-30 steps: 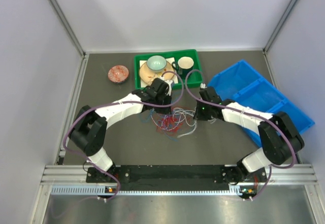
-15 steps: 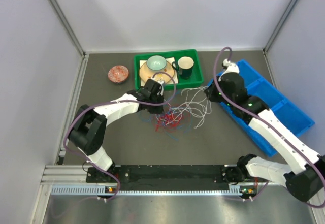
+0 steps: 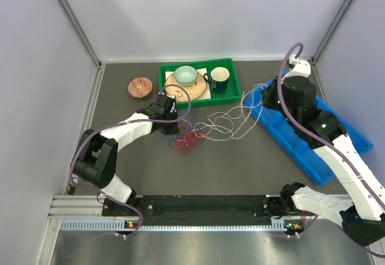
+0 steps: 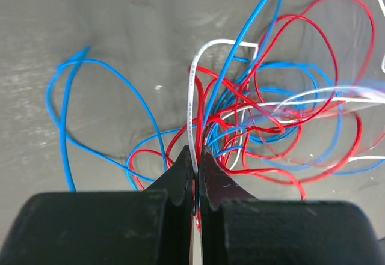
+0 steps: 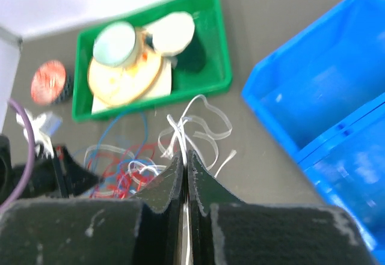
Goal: Untangle the cables
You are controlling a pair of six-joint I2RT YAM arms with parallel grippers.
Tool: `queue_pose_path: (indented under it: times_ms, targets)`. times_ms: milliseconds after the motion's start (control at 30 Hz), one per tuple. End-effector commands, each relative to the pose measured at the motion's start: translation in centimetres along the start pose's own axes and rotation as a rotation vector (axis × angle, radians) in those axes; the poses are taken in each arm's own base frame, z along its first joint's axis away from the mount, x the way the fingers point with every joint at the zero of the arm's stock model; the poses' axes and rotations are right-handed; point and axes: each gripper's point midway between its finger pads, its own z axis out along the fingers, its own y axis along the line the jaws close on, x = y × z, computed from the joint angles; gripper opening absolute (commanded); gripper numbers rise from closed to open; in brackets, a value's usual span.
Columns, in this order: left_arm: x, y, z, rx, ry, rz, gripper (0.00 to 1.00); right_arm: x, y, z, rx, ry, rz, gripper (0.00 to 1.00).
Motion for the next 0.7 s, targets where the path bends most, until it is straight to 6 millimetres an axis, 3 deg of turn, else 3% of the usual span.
queue_pose_path:
  times_ms: [0,300,500,567,667]
  targets:
    - [-0.9,1.1,-1.0,-0.04,-0.045,-0.028,0.0,-8.2,-0.5,-4.8,0.036,-0.231,0.007,0.0]
    - [-0.9,3.0,-0.6,-0.117,-0.048,-0.053,0.0,-16.1,-1.6,-9.5,0.123,-0.426,-0.026,0.0]
    - [0.0,3.3,0.7,-0.111,-0.016,-0.072,0.0,-20.1,-1.8,-10.4,0.167,-0.5,-0.043,0.0]
    - [0.3,3.9,0.7,-0.137,-0.007,-0.075,0.0,-21.0,-1.9,-10.2,0.18,-0.509,-0.057,0.0]
    - [0.3,4.5,0.6,-0.166,-0.013,-0.077,0.0,-23.4,-2.1,-11.3,0.199,-0.565,-0.049,0.0]
